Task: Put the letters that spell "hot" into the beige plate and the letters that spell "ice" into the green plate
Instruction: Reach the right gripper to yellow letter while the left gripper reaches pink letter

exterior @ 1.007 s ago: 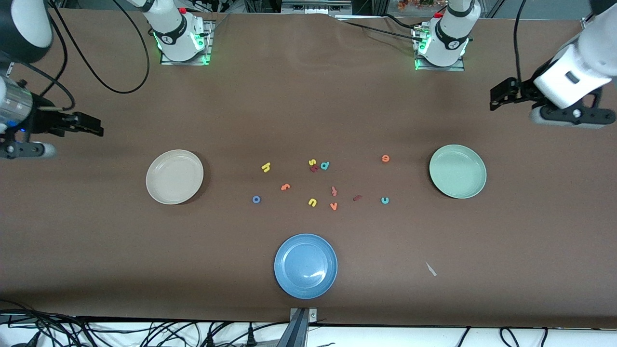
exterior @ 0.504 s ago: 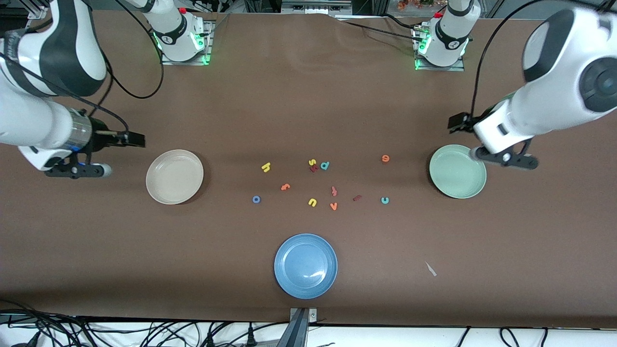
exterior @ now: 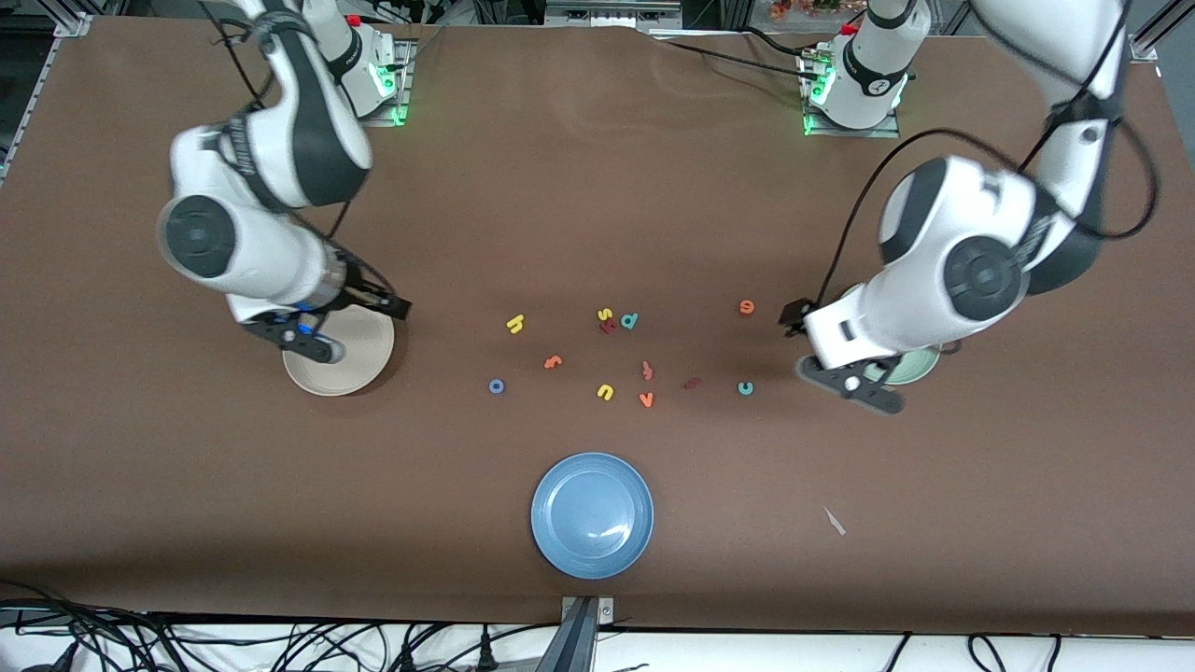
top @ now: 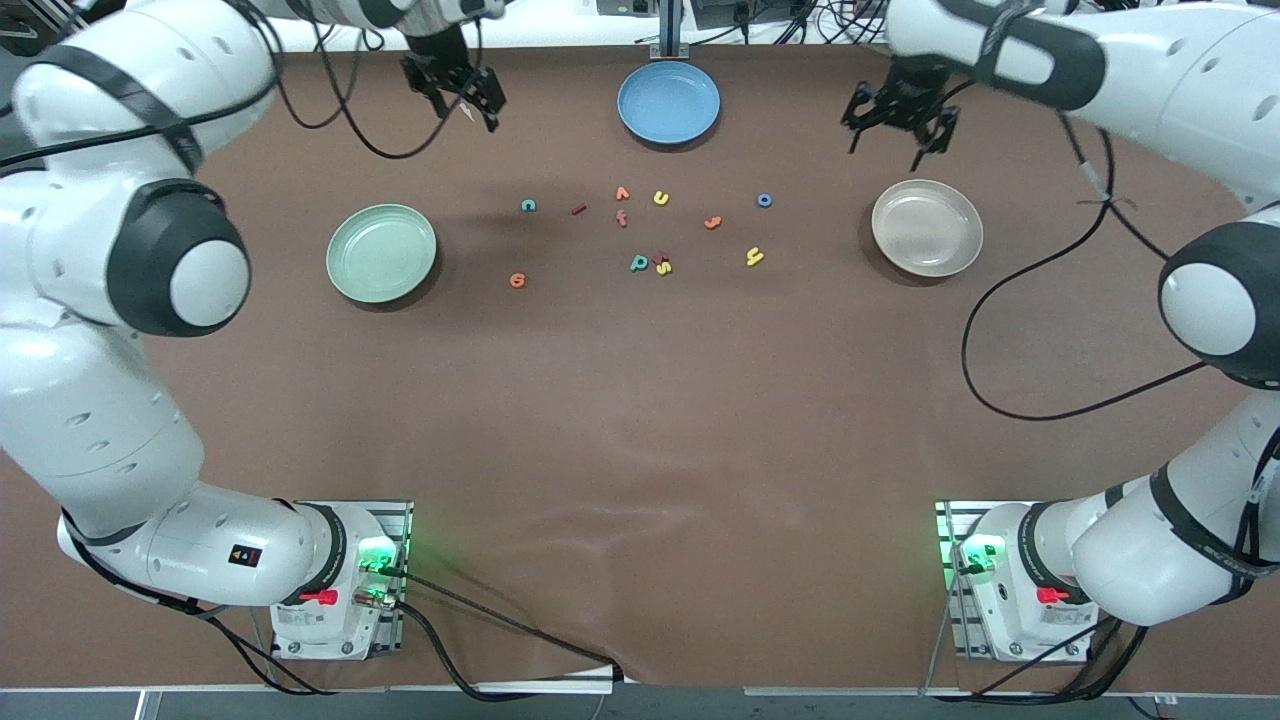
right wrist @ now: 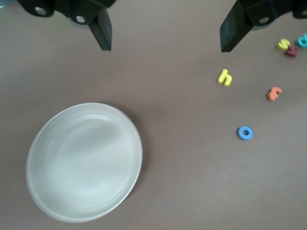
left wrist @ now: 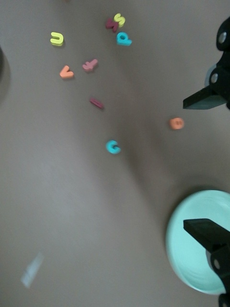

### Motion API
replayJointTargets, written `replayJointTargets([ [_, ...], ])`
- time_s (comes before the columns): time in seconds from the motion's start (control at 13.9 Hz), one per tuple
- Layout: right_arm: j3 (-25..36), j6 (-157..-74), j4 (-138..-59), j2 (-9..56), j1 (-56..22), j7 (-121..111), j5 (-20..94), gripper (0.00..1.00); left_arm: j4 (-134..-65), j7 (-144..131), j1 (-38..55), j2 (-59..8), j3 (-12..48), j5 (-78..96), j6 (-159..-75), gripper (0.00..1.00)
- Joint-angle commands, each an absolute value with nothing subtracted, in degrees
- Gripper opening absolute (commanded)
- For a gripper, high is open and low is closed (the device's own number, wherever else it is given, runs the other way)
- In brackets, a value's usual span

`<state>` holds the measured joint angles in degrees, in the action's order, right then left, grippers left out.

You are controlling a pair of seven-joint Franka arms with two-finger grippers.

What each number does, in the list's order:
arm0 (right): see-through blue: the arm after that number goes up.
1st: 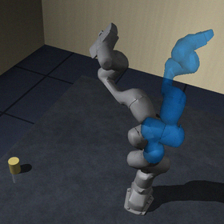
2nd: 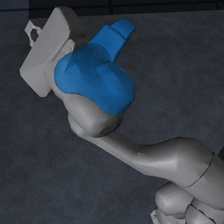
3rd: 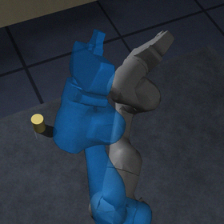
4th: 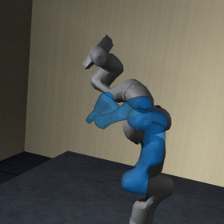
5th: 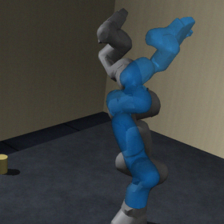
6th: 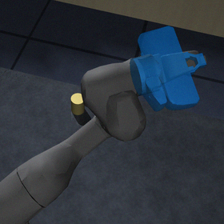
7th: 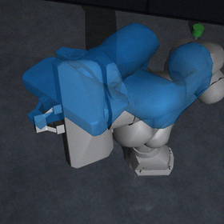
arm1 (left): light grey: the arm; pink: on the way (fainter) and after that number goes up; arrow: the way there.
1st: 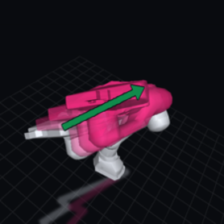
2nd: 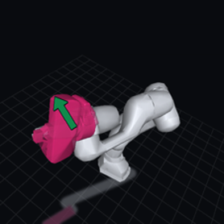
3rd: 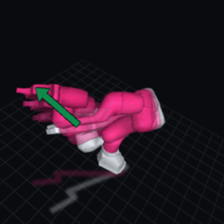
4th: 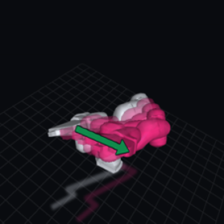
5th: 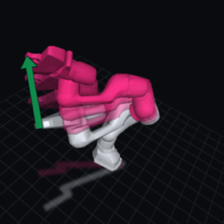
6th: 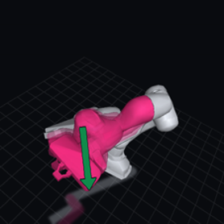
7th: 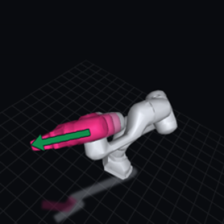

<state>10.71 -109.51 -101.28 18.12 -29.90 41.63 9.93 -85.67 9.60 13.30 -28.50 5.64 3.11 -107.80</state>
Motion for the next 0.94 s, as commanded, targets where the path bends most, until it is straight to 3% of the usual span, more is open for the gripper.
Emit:
replayJointTargets([
  [0.0,11.3,-120.3,-107.1,19.2,-35.0,51.9,11.0,1.0,-83.4,18.4,15.0,-35.0,5.1,3.7,-114.6,1.0],
  [0.29,11.3,-133.6,-107.1,27.3,-40.8,69.0,11.2,1.0,-84.5,20.8,18.9,-39.8,5.2,4.0,-121.5,1.0],
  [0.5,11.0,-138.9,-107.1,31.1,-42.2,72.9,12.9,1.0,-88.9,20.8,20.7,-41.3,5.2,3.3,-131.6,0.99],
  [0.65,10.6,-140.7,-106.7,33.0,-42.3,72.8,15.8,1.0,-89.6,21.1,20.8,-42.5,5.2,3.3,-134.2,0.86],
  [0.86,9.5,-143.3,-106.6,34.9,-42.3,72.5,18.6,1.0,-89.7,21.4,20.9,-42.8,5.2,3.3,-135.1,0.52],
])
